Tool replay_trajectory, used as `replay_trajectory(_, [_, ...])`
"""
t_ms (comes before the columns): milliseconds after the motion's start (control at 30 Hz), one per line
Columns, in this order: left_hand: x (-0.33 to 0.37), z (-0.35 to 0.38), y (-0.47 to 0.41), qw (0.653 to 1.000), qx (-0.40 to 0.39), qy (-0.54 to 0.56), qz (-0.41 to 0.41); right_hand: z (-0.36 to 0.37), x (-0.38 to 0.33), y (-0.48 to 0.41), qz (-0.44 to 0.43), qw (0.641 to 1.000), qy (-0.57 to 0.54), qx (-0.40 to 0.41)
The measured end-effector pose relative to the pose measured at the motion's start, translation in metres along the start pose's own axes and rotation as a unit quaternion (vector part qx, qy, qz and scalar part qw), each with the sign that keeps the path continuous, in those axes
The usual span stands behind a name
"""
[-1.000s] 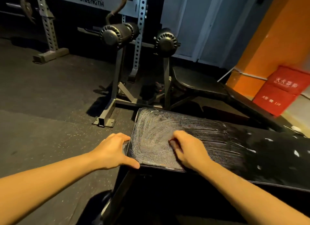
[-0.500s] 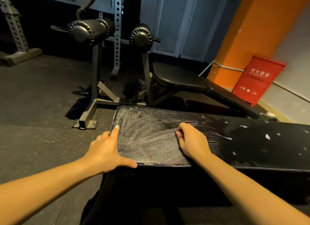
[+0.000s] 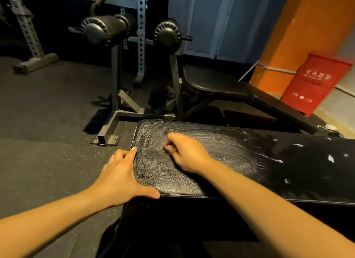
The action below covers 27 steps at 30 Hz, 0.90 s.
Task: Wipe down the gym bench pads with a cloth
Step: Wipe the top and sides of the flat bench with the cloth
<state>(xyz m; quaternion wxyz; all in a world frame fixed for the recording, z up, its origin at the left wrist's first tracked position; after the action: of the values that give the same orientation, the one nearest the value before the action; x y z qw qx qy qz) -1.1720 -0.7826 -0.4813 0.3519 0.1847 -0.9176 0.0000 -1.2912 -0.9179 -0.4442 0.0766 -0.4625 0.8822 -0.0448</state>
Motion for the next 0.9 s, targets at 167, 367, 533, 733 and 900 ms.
replay_trajectory(167, [0.000,0.001,-0.003,1.000,0.004,0.016,0.016,-0.027,0.205,0.030,0.329,0.938,0.091,0.053])
replay_trajectory(367, [0.002,0.000,-0.004,1.000,0.008,0.002,0.014,0.006,0.047,-0.057,0.177,0.982,-0.011,0.061])
replay_trajectory(533, [0.002,-0.003,0.000,0.999,0.019,-0.028,0.023,0.018,-0.067,-0.023,-0.062,0.995,-0.077,-0.012])
replay_trajectory(733, [0.016,-0.012,0.000,0.997,0.003,-0.059,0.049,-0.022,0.018,0.037,0.099,0.970,-0.220,-0.035])
replay_trajectory(900, [0.073,-0.042,0.003,0.974,0.052,0.092,0.202,-0.043,0.004,0.053,0.099,0.943,-0.316,-0.008])
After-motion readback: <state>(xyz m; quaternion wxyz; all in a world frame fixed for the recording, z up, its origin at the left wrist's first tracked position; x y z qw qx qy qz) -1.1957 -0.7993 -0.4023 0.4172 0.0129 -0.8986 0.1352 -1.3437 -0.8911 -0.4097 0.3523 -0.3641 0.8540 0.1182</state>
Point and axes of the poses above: each hand's wrist, its own y-axis away from the middle knuckle, its own z-axis out of the palm, x = y × z, the point moved 9 cm from there along -y, towards the middle knuckle, and after that the axes turned 10 degrees about y, right-handed, at the moved point
